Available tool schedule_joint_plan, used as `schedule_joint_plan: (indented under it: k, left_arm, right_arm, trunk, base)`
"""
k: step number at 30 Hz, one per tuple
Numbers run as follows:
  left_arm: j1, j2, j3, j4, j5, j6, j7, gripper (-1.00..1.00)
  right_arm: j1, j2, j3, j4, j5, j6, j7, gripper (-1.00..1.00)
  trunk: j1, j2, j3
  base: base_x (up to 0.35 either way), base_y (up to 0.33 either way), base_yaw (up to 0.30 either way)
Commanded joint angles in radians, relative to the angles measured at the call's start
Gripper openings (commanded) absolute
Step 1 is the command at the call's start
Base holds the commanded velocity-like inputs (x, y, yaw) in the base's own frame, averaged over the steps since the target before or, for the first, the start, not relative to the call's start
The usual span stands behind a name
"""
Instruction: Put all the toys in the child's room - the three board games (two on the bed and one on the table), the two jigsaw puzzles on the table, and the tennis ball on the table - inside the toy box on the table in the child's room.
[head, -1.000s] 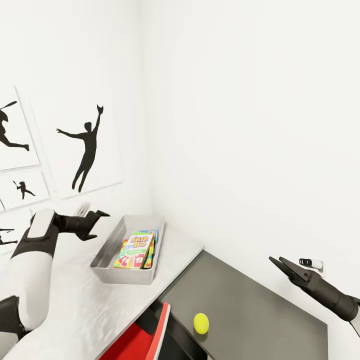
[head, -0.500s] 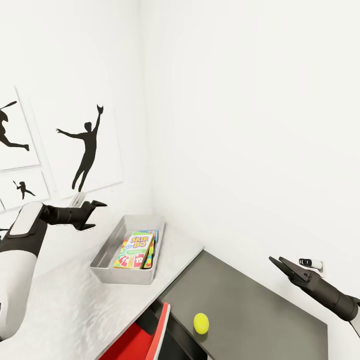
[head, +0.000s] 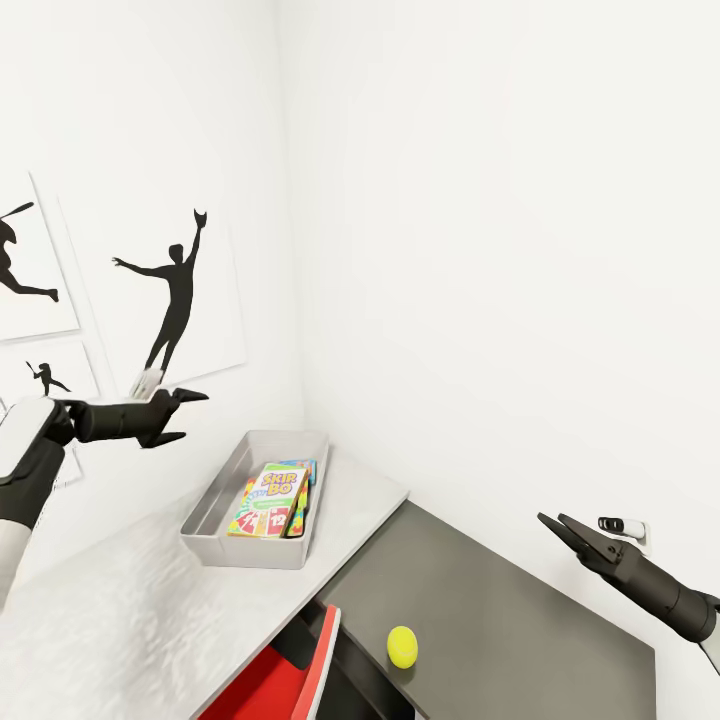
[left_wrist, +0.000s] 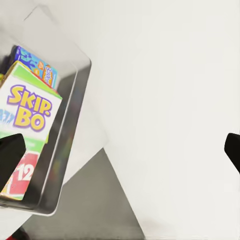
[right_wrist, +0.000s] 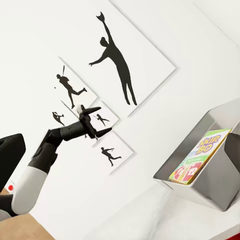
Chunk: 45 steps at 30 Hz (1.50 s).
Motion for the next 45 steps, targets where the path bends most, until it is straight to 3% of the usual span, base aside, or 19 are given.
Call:
schedule_joint_plan:
  k: [1,9,11,12,18,24,25,27,30,32,33,35,36,40,41,45]
  left_arm:
    - [0.004,0.015,-0.021,-0.013,0.028,0.002,0.010,1.00]
    - [0.066,0.149,-0.214,-0.188,0.184,0.002,-0.017,1.00]
    - [0.086,0.190,-0.254,-0.239,0.211,0.002,-0.036,1.00]
    - [0.107,0.235,-0.286,-0.284,0.229,0.002,-0.060,1.00]
    - [0.178,0.366,-0.353,-0.352,0.249,0.002,-0.180,1.00]
    - [0.263,0.475,-0.391,-0.370,0.237,0.002,-0.343,1.00]
    - [0.296,0.509,-0.398,-0.372,0.218,0.002,-0.391,1.00]
    - [0.327,0.538,-0.403,-0.372,0.183,0.002,-0.429,1.00]
    - [0.362,0.567,-0.407,-0.368,0.101,0.002,-0.475,1.00]
    - [0.377,0.578,-0.409,-0.365,0.031,0.002,-0.503,1.00]
    - [0.386,0.585,-0.414,-0.363,-0.042,0.002,-0.531,1.00]
    - [0.393,0.590,-0.418,-0.361,-0.116,0.002,-0.564,1.00]
    - [0.397,0.593,-0.423,-0.361,-0.185,0.002,-0.601,1.00]
    - [0.401,0.597,-0.440,-0.350,-0.305,0.002,-0.680,1.00]
    - [0.403,0.594,-0.451,-0.330,-0.358,0.002,-0.717,1.00]
    - [0.404,0.585,-0.465,-0.251,-0.432,-0.008,-0.779,1.00]
  right_arm:
    - [0.000,0.000,0.000,0.000,-0.004,0.009,0.001,1.00]
    - [0.000,-0.002,-0.001,0.001,-0.004,0.009,0.001,1.00]
    - [0.000,-0.002,-0.001,0.001,-0.004,0.009,0.001,1.00]
    - [0.000,-0.002,-0.001,0.001,-0.004,0.009,0.001,1.00]
    - [0.000,-0.003,-0.001,0.002,-0.004,0.009,0.001,1.00]
    - [0.000,-0.003,-0.001,0.002,-0.004,0.009,0.001,1.00]
    - [0.000,-0.003,-0.001,0.002,-0.004,0.009,0.001,1.00]
    - [0.000,-0.003,-0.001,0.002,-0.004,0.009,0.002,1.00]
    - [0.000,-0.004,-0.001,0.002,-0.004,0.009,0.002,1.00]
    - [0.000,-0.004,-0.001,0.002,-0.004,0.009,0.002,1.00]
    - [0.000,-0.004,-0.001,0.002,-0.005,0.009,0.002,1.00]
    - [0.000,-0.004,-0.001,0.002,-0.005,0.009,0.002,1.00]
    - [0.000,-0.004,-0.001,0.002,-0.005,0.009,0.001,1.00]
    - [0.000,-0.004,-0.001,0.002,-0.005,0.009,0.001,1.00]
    - [0.000,-0.004,-0.001,0.002,-0.006,0.009,0.001,1.00]
    - [0.000,-0.004,-0.001,0.002,-0.006,0.009,0.001,1.00]
  trunk:
    - [0.000,-0.001,0.000]
    - [0.000,-0.001,0.000]
    - [0.000,-0.001,0.000]
    - [0.000,-0.001,0.000]
    - [0.000,-0.001,0.000]
    - [0.000,-0.001,0.000]
    - [0.000,-0.001,0.000]
    - [0.000,-0.001,0.000]
    - [0.000,-0.001,0.000]
    - [0.000,-0.001,0.000]
    - [0.000,-0.001,0.000]
    - [0.000,-0.001,0.000]
    - [0.000,-0.001,0.000]
    - [0.000,-0.001,0.000]
    - [0.000,-0.001,0.000]
    - [0.000,-0.001,0.000]
  base:
    - [0.000,0.000,0.000]
    - [0.000,0.000,0.000]
    - [0.000,0.000,0.000]
    - [0.000,0.000,0.000]
    - [0.000,0.000,0.000]
    - [0.000,0.000,0.000]
    - [0.000,0.000,0.000]
    - [0.000,0.000,0.000]
    - [0.000,0.000,0.000]
    - [0.000,0.000,0.000]
    - [0.000,0.000,0.000]
    - [0.000,0.000,0.000]
    - [0.000,0.000,0.000]
    - [0.000,0.000,0.000]
    - [0.000,0.000,0.000]
    - [0.000,0.000,0.000]
